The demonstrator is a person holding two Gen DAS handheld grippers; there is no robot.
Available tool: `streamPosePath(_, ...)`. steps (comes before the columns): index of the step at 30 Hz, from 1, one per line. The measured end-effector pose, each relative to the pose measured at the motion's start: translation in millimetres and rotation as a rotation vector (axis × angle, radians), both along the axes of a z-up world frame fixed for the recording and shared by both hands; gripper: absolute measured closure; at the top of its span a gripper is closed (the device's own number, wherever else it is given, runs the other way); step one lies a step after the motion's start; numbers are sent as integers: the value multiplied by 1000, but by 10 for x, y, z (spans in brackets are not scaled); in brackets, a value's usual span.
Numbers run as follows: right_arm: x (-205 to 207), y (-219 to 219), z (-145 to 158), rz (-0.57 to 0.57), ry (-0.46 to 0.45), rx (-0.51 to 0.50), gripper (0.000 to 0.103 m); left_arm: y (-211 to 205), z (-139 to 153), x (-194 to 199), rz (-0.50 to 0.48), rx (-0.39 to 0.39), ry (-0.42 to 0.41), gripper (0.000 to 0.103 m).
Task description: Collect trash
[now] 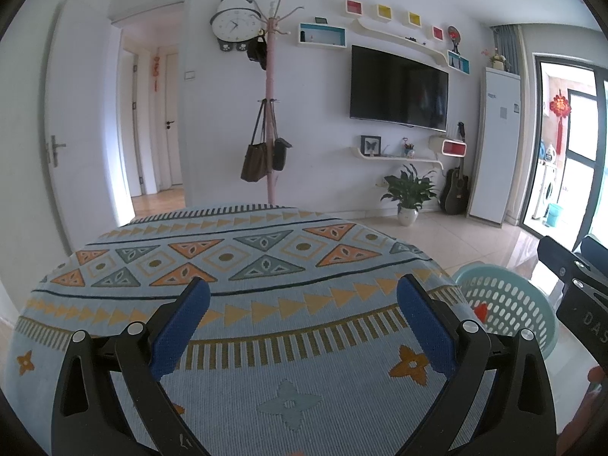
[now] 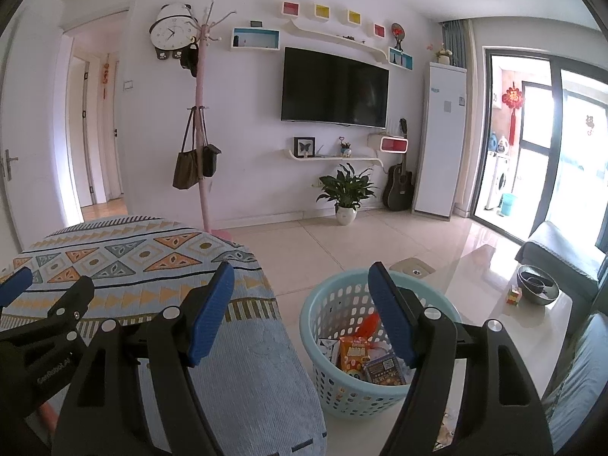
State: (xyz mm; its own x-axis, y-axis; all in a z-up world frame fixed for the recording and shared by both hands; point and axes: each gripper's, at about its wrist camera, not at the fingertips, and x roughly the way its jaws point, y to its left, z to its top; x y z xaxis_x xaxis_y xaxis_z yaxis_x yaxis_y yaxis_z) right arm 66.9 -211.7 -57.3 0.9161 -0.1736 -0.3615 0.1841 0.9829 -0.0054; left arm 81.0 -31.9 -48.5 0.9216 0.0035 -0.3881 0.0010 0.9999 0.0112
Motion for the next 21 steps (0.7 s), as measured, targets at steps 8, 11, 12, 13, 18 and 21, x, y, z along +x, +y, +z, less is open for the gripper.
streamPosePath(8,-41,-12,13,-4,-10,-5,34,-4,1,-6,2,7,-3,7)
streamPosePath(11,-60,-25,21,-8,-11,-4,34,-22,-2,-8,2,14,-5,7)
streamPosePath(12,-63,-28,28,-9,-10,-4,34,-31,0,-4,3,19,-4,7)
streamPosePath(13,-70,-30,32,-9,-10,-4,34,-52,2,0,1,26,-2,7)
streamPosePath(18,-108,-23,63,-21,-14,-15,34,-90,36,-21,22,57,11,8)
streamPosePath(21,-136,-38,89,-25,-12,-11,34,-44,75,-46,7,31,45,7)
